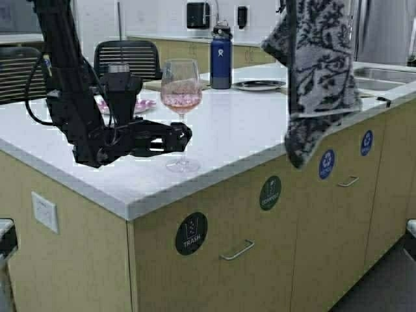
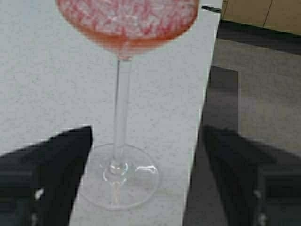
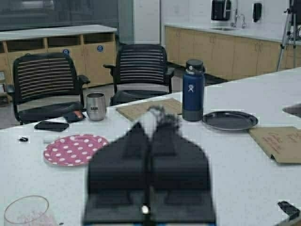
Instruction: Get the cloth and wipe up the spill under the wine glass
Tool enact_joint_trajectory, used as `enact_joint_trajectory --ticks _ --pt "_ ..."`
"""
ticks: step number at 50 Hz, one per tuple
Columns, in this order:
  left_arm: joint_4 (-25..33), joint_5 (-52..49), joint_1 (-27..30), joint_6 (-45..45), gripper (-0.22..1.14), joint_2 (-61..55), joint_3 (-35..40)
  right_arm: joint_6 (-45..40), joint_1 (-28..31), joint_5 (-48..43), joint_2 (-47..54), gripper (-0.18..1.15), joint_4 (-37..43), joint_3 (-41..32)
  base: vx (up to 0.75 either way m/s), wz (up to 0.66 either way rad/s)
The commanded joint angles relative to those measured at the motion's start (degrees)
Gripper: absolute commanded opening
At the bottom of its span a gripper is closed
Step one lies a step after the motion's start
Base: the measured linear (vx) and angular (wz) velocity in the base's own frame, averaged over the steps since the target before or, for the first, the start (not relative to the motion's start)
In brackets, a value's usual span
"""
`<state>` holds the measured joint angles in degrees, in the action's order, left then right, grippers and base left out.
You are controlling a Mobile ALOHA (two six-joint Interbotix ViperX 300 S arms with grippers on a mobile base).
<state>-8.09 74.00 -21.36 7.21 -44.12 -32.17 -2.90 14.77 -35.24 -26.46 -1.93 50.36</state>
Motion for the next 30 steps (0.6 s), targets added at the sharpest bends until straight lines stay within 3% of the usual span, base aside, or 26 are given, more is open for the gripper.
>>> enact_joint_trajectory --ticks 1,23,30 --pt "-0.18 0.44 -0.09 -0.26 1.01 -0.18 2.37 0.0 0.0 -1.05 -0.7 0.06 -0.09 -0.97 0.07 0.01" --pt "-1.14 -0.88 -0.18 0.26 1.01 -7.38 16.08 0.0 0.0 -1.14 -0.79 0.06 -0.09 -0.97 0.04 -0.01" --pt "0.53 -2.2 0.0 -0.09 1.0 -7.65 16.35 0.0 0.0 -1.14 -0.79 0.06 -0.18 -0.18 0.02 -0.01"
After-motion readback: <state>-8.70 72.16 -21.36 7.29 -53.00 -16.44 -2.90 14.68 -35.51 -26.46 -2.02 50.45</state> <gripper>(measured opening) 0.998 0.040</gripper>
